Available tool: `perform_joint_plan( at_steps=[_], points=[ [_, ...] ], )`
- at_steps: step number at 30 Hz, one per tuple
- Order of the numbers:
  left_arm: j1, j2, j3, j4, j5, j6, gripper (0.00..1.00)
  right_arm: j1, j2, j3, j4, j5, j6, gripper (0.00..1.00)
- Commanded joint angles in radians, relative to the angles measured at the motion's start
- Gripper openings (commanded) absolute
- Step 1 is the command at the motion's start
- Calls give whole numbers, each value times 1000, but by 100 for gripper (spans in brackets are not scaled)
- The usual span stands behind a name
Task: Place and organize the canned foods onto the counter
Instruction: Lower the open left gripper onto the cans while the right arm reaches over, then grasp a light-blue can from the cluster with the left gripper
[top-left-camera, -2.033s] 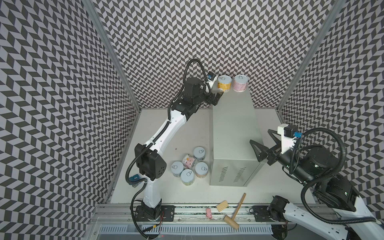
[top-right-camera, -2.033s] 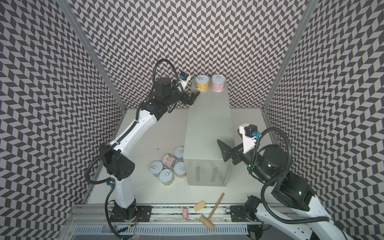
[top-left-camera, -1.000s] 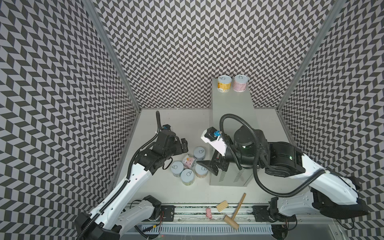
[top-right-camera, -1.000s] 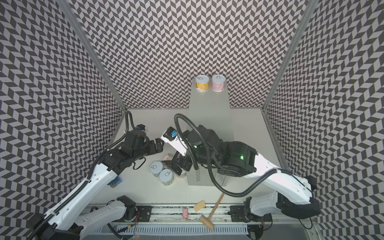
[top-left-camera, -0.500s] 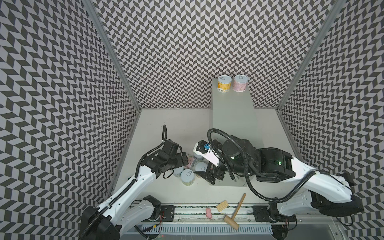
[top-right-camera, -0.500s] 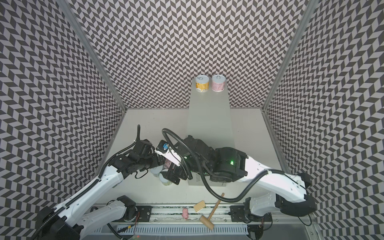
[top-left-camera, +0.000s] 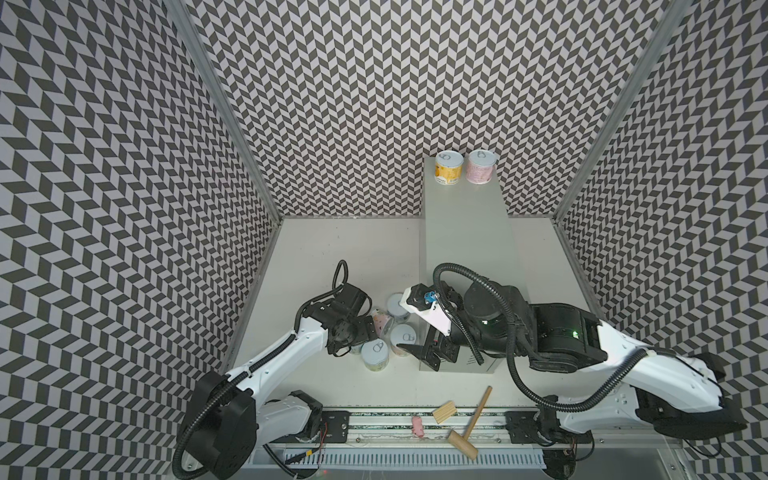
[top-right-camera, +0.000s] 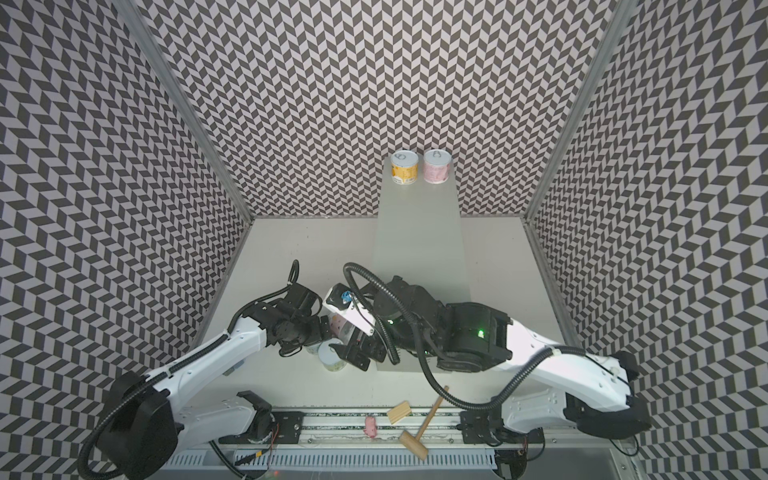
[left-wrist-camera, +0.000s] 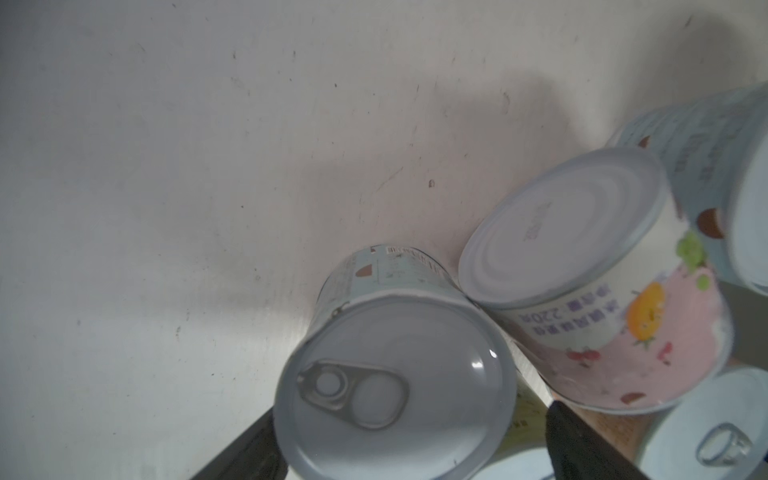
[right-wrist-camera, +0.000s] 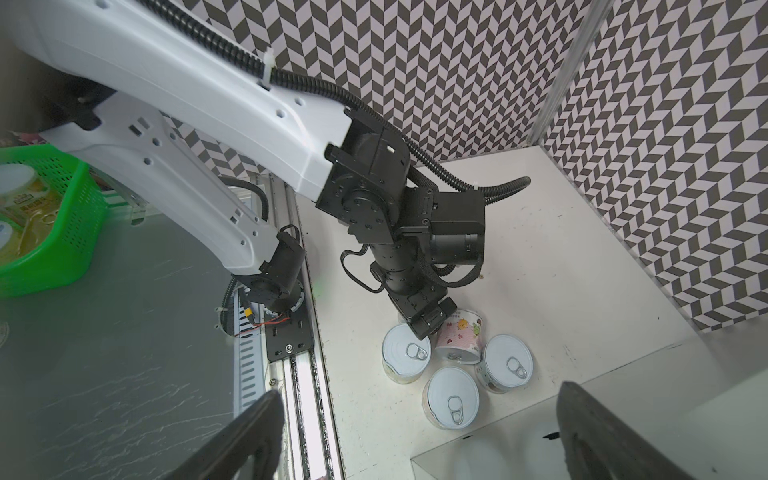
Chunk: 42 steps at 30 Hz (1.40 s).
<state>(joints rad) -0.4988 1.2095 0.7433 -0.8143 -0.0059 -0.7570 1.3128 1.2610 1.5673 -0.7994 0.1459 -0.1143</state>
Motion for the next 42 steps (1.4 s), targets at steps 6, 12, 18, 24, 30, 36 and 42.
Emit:
perform_joint_plan(
  at_steps=[6,12,18,24,30,36,42],
  points=[
    [17,18,1,5,-22,-22,91,3,-4,4,34,10,-22,99],
    [42,17,3,-3,-31,-25,89,3,-7,-13,44,11,-27,99],
    [82,8,-4,12,-13,-15,83,3,-13,-18,47,15,-22,99],
    [87,29,-3,16,1,-5,83,3,-14,-20,45,15,-15,99],
    [105,12,1,5,-16,-14,79,3,-15,-19,49,15,-15,99],
    [139,-17,1,3,-22,-18,71,3,-9,-17,51,16,-16,99],
    [179,-46,1,12,-11,-11,58,3,-7,-18,55,16,-16,99]
  ],
)
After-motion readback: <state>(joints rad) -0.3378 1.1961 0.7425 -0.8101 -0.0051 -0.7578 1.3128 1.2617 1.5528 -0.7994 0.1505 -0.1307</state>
